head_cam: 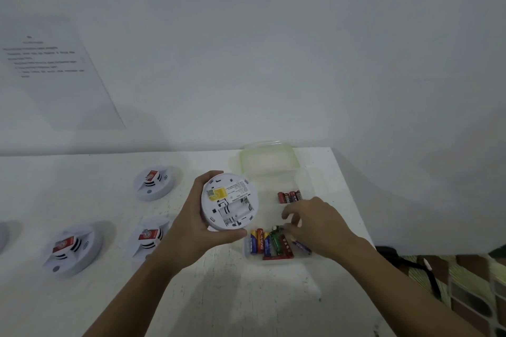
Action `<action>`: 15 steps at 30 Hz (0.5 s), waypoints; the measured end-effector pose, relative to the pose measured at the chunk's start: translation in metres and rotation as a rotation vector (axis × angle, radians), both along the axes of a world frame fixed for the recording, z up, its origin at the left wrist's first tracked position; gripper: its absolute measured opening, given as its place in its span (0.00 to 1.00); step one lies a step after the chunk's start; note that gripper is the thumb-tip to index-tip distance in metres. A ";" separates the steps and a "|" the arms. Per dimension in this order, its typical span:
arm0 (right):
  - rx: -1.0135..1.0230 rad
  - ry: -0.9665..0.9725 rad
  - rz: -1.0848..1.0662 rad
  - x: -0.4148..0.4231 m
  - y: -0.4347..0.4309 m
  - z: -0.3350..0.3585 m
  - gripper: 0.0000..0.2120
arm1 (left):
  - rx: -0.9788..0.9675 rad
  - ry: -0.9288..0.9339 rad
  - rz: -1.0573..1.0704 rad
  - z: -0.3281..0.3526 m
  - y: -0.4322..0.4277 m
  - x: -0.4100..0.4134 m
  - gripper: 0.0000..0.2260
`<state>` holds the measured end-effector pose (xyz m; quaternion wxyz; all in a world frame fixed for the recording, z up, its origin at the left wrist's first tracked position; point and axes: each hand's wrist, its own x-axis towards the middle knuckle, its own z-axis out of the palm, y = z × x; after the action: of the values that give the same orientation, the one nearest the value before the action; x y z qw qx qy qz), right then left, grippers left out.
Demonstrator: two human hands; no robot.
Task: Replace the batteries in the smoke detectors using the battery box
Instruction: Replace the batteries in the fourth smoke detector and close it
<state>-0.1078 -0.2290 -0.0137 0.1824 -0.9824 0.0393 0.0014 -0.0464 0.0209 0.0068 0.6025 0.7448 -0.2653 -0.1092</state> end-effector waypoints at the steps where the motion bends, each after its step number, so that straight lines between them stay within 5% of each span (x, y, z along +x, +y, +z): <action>1: 0.038 -0.034 -0.030 0.001 -0.001 0.005 0.07 | 0.005 -0.003 0.002 0.000 0.000 0.001 0.42; 7: 0.257 -0.190 -0.169 0.030 -0.011 0.021 0.03 | 0.023 -0.018 0.023 0.001 -0.002 0.010 0.42; 15: -0.030 0.078 -0.062 0.084 -0.018 0.004 0.13 | 0.020 0.012 -0.001 0.004 -0.005 0.029 0.42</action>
<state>-0.0239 -0.2470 -0.0096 0.1661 -0.9825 0.0769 0.0334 -0.0177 0.0158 0.0108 0.5967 0.7498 -0.2609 -0.1166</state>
